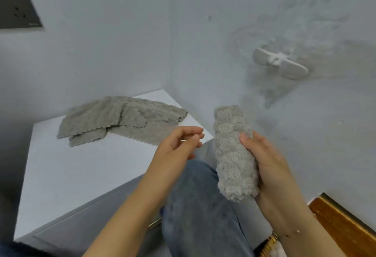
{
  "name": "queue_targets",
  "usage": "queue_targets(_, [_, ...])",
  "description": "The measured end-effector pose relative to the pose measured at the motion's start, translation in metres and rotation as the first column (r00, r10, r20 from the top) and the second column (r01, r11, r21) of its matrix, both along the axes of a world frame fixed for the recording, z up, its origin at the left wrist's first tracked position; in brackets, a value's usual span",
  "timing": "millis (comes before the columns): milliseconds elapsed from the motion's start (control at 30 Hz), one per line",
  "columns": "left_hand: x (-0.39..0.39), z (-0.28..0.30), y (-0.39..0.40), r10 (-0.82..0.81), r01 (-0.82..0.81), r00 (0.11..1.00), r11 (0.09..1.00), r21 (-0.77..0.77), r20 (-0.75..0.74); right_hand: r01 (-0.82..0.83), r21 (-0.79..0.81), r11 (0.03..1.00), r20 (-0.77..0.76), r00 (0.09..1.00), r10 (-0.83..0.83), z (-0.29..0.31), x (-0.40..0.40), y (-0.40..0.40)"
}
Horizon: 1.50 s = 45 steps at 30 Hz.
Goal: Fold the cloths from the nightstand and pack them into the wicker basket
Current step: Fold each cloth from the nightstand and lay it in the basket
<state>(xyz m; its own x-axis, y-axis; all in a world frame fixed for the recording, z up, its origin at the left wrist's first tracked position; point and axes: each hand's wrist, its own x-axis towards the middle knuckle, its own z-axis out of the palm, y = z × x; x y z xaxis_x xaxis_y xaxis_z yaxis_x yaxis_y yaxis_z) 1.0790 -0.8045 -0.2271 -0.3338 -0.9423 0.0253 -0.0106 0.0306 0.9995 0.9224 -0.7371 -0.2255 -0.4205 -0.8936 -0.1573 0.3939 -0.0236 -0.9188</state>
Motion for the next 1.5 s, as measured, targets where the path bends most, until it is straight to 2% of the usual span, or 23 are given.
queue_targets(233, [-0.07, -0.006, 0.048, -0.22, 0.218, 0.975, 0.975, 0.037, 0.037, 0.227, 0.036, 0.973, -0.016, 0.974, -0.227, -0.013, -0.042, 0.102])
queue_targets(400, [-0.112, -0.028, 0.079, -0.36, 0.362, 0.913, 0.932, 0.026, 0.189, 0.358, 0.069, 0.931, -0.011, 0.933, -0.358, -0.035, -0.073, 0.156])
queue_targets(567, [-0.158, -0.059, 0.106, -0.54, 0.56, 0.755, 0.826, 0.063, 0.372, 0.494, 0.125, 0.86, 0.055, 0.862, -0.503, -0.077, -0.113, 0.188])
queue_targets(733, [-0.211, -0.09, 0.122, -0.619, 0.672, 0.62, 0.736, 0.081, 0.483, 0.573, 0.172, 0.802, 0.088, 0.802, -0.591, -0.122, -0.157, 0.197])
queue_targets(900, [-0.263, -0.138, 0.124, -0.658, 0.745, 0.479, 0.655, 0.128, 0.581, 0.643, 0.227, 0.732, 0.086, 0.735, -0.672, -0.172, -0.202, 0.197])
queue_targets(1100, [-0.31, -0.202, 0.111, -0.647, 0.769, 0.382, 0.619, 0.161, 0.66, 0.725, 0.338, 0.601, 0.057, 0.621, -0.782, -0.243, -0.258, 0.191])
queue_targets(1200, [-0.316, -0.237, 0.103, -0.627, 0.789, 0.315, 0.59, 0.17, 0.713, 0.73, 0.381, 0.568, 0.044, 0.599, -0.799, -0.283, -0.282, 0.18])
queue_targets(1367, [-0.308, -0.286, 0.098, -0.582, 0.847, 0.107, 0.478, 0.233, 0.806, 0.691, 0.475, 0.544, -0.013, 0.624, -0.781, -0.347, -0.308, 0.156])
queue_targets(1433, [-0.31, -0.296, 0.097, -0.579, 0.847, 0.069, 0.464, 0.258, 0.812, 0.67, 0.494, 0.554, -0.062, 0.663, -0.746, -0.371, -0.315, 0.145])
queue_targets(1500, [-0.312, -0.305, 0.095, -0.574, 0.847, 0.068, 0.466, 0.257, 0.816, 0.649, 0.507, 0.567, -0.14, 0.711, -0.689, -0.401, -0.322, 0.138])
